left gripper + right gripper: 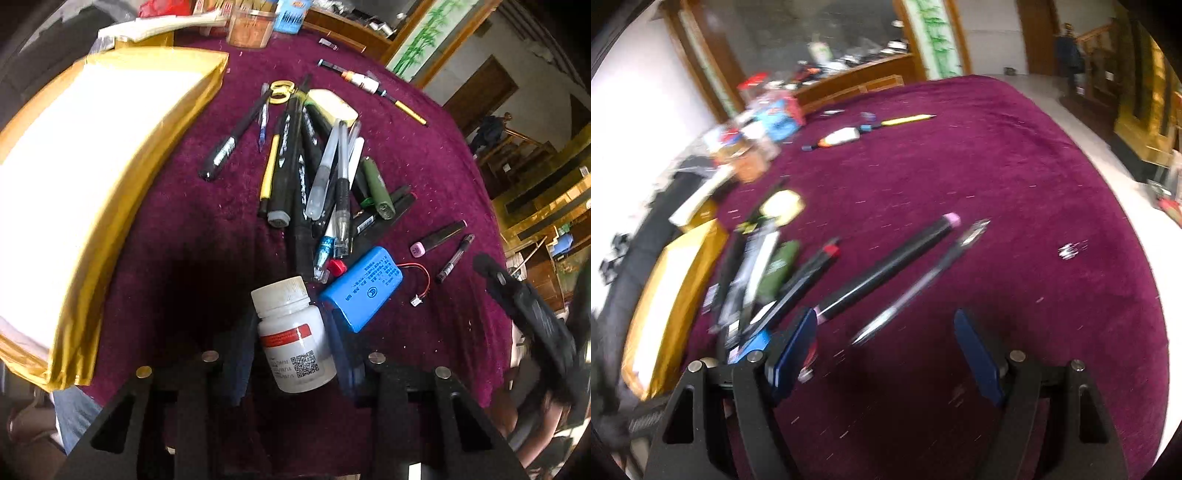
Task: Organize rigid objects
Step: 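Grasp the white medicine bottle with the left tool while the right tool grasps a clear ballpoint pen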
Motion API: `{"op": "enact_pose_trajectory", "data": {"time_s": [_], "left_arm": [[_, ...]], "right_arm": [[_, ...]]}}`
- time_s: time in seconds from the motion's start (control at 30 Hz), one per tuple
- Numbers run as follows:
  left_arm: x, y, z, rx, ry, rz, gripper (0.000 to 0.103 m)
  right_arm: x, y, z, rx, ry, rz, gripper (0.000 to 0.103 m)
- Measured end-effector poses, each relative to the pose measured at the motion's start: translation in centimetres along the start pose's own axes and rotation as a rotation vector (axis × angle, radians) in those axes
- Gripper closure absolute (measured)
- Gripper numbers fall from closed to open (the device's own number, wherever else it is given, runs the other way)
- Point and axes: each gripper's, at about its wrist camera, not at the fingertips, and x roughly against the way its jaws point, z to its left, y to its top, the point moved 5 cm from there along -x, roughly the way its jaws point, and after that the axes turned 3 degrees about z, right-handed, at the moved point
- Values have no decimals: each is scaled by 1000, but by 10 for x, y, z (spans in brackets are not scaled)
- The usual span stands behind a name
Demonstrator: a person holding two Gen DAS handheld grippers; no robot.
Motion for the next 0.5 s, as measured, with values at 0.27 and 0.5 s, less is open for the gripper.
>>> {"op": "enact_pose_trajectory", "data": {"time_s": [0.27, 0.5], "left_arm": [[-7, 8, -1, -81, 14, -27, 63], [-2, 7, -5, -112, -12, -70, 64]], "right_arm": [[-46, 16, -12, -27, -246, 82, 46], [-42, 2, 5, 130, -378, 41, 82]]}}
